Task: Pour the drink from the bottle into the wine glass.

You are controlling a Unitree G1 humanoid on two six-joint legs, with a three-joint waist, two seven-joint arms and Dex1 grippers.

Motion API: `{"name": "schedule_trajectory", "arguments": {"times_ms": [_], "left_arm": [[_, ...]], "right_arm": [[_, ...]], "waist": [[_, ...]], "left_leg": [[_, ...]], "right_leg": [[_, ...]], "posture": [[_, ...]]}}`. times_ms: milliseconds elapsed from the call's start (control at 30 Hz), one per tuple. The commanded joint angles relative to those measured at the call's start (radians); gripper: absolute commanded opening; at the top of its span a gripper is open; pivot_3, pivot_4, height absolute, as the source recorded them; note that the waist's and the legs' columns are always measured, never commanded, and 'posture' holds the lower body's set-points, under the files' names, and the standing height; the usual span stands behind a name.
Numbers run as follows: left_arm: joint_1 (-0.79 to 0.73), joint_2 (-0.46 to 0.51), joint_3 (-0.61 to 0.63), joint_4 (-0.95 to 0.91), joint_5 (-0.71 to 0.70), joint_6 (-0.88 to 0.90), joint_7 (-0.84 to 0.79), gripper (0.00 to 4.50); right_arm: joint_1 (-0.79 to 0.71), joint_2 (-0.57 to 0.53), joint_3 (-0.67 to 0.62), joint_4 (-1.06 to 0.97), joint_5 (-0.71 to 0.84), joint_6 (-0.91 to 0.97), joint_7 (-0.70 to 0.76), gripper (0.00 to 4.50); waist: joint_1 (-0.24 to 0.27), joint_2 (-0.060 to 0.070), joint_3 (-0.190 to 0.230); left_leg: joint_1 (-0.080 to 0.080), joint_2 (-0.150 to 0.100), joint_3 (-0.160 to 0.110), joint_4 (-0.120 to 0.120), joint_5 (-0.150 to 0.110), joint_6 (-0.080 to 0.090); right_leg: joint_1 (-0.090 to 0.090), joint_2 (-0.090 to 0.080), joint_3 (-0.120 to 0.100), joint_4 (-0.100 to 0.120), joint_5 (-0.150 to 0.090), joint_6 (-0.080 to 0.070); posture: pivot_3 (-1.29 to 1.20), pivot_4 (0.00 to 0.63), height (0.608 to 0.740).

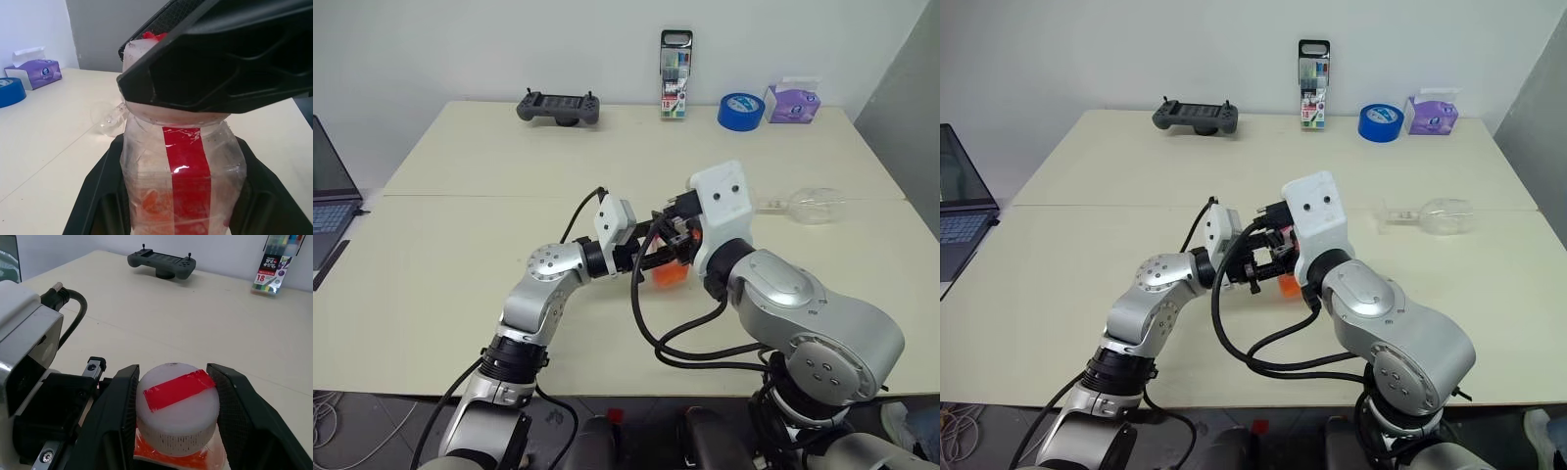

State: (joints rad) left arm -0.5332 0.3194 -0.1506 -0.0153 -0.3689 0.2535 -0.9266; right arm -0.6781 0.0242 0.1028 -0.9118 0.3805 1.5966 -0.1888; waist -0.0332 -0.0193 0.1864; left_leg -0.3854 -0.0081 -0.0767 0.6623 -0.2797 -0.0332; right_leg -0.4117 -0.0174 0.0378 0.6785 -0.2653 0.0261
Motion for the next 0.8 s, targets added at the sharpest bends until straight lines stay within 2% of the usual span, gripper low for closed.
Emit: {"name": "schedule_trajectory", "arguments": {"times_ms": [33,100,167,233,300,367,533,767,800], "left_arm": [[-0.010,0.005,0.021,-0.027,-0.010,-0.016,-0.003,1.92],[-0.014,0.002,0.016,-0.026,-0.010,-0.013,0.000,1.92],[-0.019,0.001,0.011,-0.031,-0.018,-0.001,-0.004,1.92],[-0.022,0.001,0.005,-0.037,-0.022,0.008,-0.011,1.92],[-0.023,0.003,0.000,-0.041,-0.023,0.011,-0.020,1.91],[-0.024,0.004,-0.002,-0.051,-0.027,0.019,-0.018,1.90],[-0.018,0.006,0.001,-0.072,-0.032,0.029,0.002,1.90],[0.000,0.015,0.007,-0.094,-0.034,0.036,0.020,1.90],[0.002,0.015,0.006,-0.094,-0.034,0.036,0.019,1.90]], "right_arm": [[-0.013,-0.073,-0.060,-0.023,-0.027,-0.116,0.063,1.85],[-0.003,-0.163,-0.055,0.003,-0.003,-0.201,0.160,1.85],[0.027,-0.335,-0.132,0.131,0.107,-0.412,0.511,1.85],[0.038,-0.507,-0.166,0.267,0.223,-0.529,0.836,1.85],[0.023,-0.664,-0.100,0.379,0.233,-0.629,1.063,1.85],[-0.008,-0.749,-0.049,0.473,0.236,-0.724,1.230,1.85],[-0.116,-0.759,0.007,0.663,0.201,-0.857,1.355,1.85],[-0.131,-0.781,-0.001,0.685,0.208,-0.880,1.395,1.85],[-0.131,-0.783,-0.006,0.682,0.211,-0.875,1.392,2.20]], "waist": [[0.000,0.000,0.000],[0.000,0.000,0.000],[0.001,0.000,0.000],[0.001,0.000,0.001],[0.001,0.000,0.001],[0.000,0.000,0.001],[-0.010,0.000,0.001],[0.002,0.000,0.001],[0.003,0.000,0.001]], "left_leg": [[0.000,0.000,0.000,0.000,0.000,0.000],[0.000,-0.001,0.000,0.000,0.000,0.000],[0.000,-0.001,0.001,0.000,0.000,0.000],[0.001,-0.003,0.001,0.000,0.000,0.001],[0.001,-0.004,0.002,0.000,0.000,0.001],[0.001,-0.003,0.003,0.000,-0.001,0.002],[0.003,0.002,0.003,-0.001,-0.001,0.003],[0.002,0.001,0.000,0.000,-0.001,0.002],[0.002,0.001,0.000,0.001,-0.001,0.002]], "right_leg": [[0.000,0.000,0.000,0.000,0.000,0.000],[0.000,0.000,-0.001,-0.001,0.000,0.000],[0.001,0.000,-0.001,-0.001,0.000,0.000],[0.004,0.003,-0.003,-0.005,0.000,0.000],[0.006,0.003,-0.002,-0.007,0.000,0.001],[0.006,0.003,-0.001,-0.009,0.000,0.001],[0.005,0.003,0.000,-0.006,0.000,0.001],[0.004,0.003,-0.001,-0.003,0.000,0.001],[0.004,0.002,-0.001,-0.004,0.000,0.001]], "posture": [[0.00,0.150,0.740],[0.00,0.150,0.740],[0.00,0.150,0.740],[0.00,0.150,0.740],[0.00,0.150,0.740],[0.00,0.150,0.740],[0.00,0.150,0.740],[0.00,0.150,0.740],[0.00,0.150,0.740]]}}
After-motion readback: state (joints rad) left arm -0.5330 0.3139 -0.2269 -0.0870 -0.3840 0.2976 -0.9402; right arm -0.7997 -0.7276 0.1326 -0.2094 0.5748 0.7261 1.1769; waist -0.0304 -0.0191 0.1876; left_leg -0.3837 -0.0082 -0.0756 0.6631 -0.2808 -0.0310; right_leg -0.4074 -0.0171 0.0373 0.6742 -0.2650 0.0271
